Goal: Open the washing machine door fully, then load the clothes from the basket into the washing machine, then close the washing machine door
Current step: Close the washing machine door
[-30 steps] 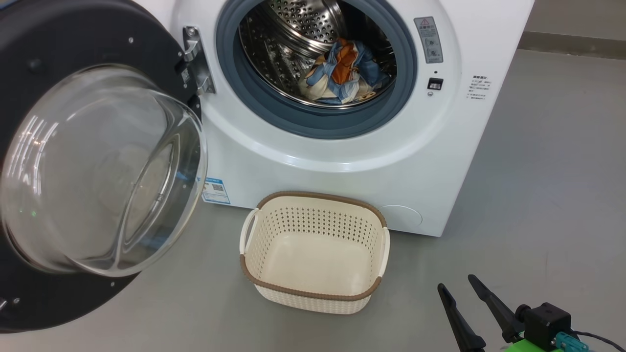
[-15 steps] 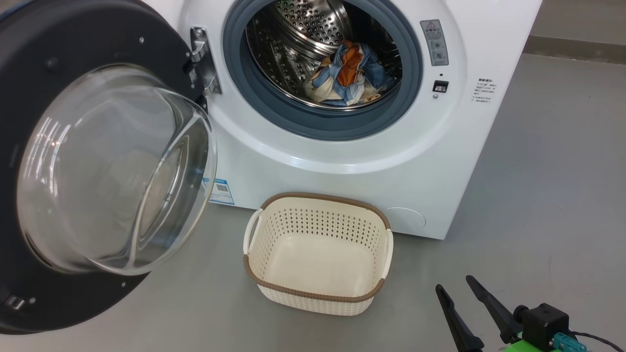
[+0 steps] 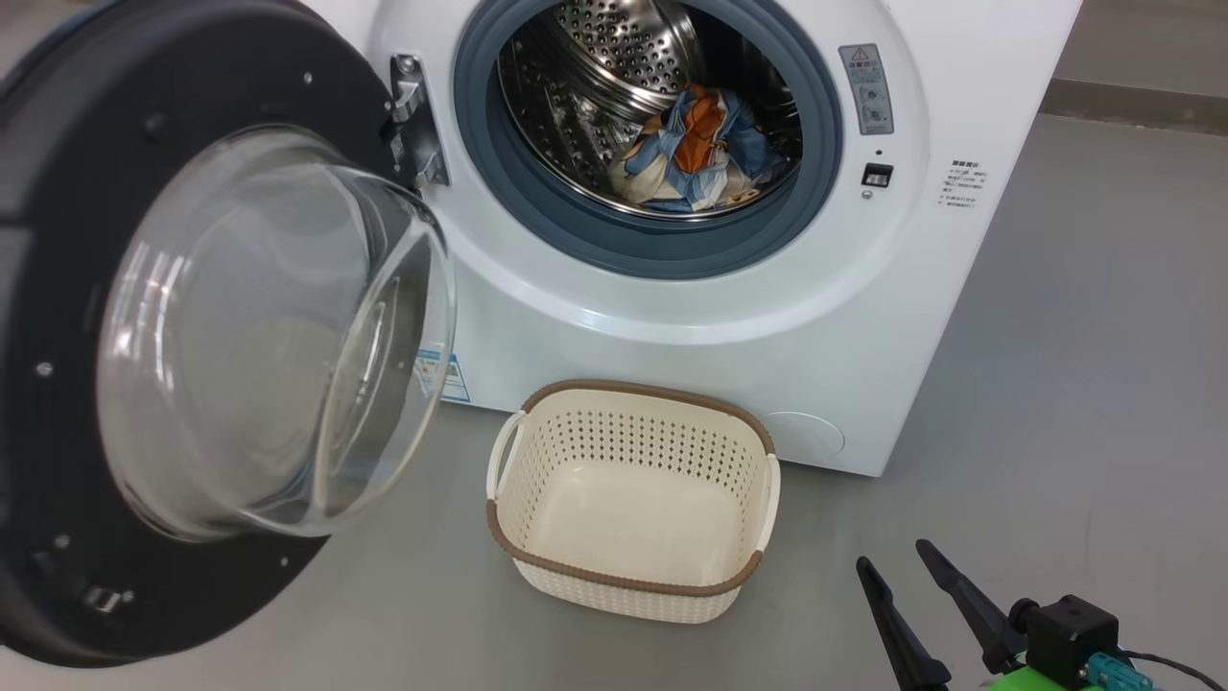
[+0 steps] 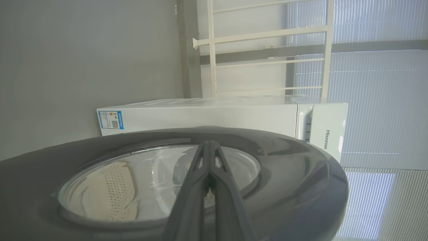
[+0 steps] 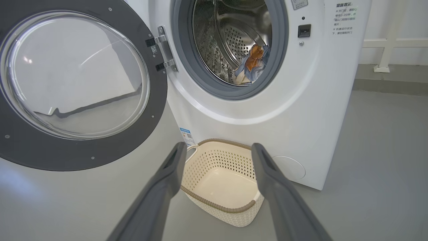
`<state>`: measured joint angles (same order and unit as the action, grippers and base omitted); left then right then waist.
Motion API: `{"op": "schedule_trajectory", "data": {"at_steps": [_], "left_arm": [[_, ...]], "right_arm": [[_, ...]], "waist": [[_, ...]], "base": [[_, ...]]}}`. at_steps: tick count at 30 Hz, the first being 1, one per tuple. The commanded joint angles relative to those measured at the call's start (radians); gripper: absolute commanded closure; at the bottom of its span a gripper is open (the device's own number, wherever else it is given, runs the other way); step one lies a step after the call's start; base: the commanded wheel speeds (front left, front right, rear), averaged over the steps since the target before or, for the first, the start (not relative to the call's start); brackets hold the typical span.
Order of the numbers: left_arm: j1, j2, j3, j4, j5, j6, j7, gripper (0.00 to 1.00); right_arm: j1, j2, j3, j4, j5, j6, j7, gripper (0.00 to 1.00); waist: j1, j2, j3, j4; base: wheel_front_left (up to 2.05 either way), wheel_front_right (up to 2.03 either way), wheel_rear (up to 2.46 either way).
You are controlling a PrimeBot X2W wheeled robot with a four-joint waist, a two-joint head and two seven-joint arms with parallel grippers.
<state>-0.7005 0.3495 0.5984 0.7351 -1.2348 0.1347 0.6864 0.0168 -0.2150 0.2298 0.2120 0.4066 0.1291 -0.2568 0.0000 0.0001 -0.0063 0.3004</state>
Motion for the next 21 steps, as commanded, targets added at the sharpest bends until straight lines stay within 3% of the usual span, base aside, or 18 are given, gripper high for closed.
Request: {"op": "schedule_trajectory", "data": {"at_steps": [1,21], "left_arm": [[0.020,0.006,-0.014,-0.048,-0.003,0.001,0.032,1.00],[0.188,-0.171,-0.087,-0.484,-0.017,0.152,0.158,1.00]], "right_arm": [[-0.018,-0.005,0.014,-0.019,-0.001,0.002,-0.005,0.00],[-0.013,0.011,0.008,-0.022,-0.005,0.002,-0.005,0.00]], "waist": [[0.0000,-0.0001,-0.002,0.002],[0.0000,-0.0001,-0.010,0.002]], "base": [[0.00,0.00,0.00],[0.00,0.00,0.00]]}}
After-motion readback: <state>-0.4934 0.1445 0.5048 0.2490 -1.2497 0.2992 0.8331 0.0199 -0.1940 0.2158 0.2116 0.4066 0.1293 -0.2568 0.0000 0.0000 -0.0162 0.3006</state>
